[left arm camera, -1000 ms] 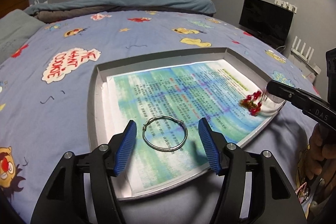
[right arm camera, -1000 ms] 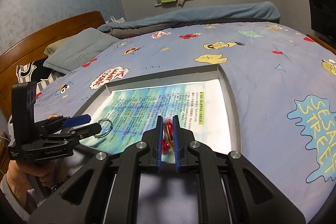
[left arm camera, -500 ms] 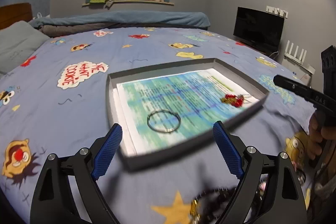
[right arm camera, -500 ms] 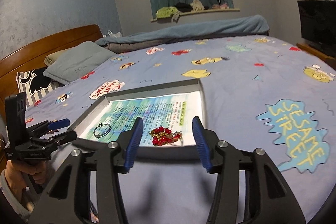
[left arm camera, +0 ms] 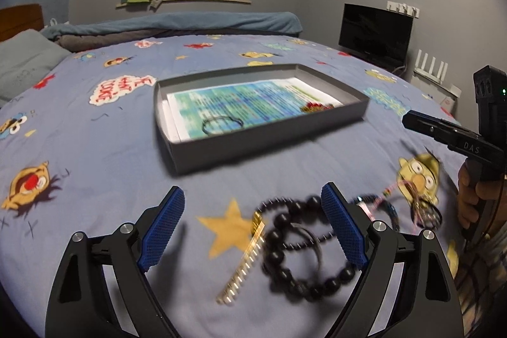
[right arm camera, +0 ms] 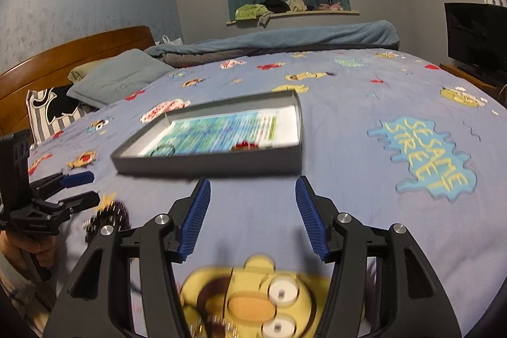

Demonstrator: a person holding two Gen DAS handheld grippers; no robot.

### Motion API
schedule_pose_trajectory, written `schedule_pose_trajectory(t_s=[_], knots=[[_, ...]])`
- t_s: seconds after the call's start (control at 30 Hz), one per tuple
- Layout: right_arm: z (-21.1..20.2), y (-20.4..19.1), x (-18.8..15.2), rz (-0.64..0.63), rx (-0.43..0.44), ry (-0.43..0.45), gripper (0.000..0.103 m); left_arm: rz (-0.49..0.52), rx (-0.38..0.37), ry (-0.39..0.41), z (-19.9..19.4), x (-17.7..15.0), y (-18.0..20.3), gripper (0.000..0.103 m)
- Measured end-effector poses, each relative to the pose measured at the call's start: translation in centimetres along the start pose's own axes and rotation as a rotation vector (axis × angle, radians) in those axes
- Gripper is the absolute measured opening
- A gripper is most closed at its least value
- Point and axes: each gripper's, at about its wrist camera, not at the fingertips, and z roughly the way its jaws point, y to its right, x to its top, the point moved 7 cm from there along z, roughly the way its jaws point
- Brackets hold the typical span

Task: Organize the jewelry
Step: 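Grasp the pink string bracelet with the left tool while the right tool grasps the black cord band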

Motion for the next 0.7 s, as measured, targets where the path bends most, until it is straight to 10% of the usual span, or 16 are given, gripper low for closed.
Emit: schedule_pose_trajectory(t_s=[0.7], knots=[[-3.7,1.0,-5.9,0.048,-0.010,-0.043,0.056,0.202,-0.139,0.013,1.1,-0.4,9.5,0.087]])
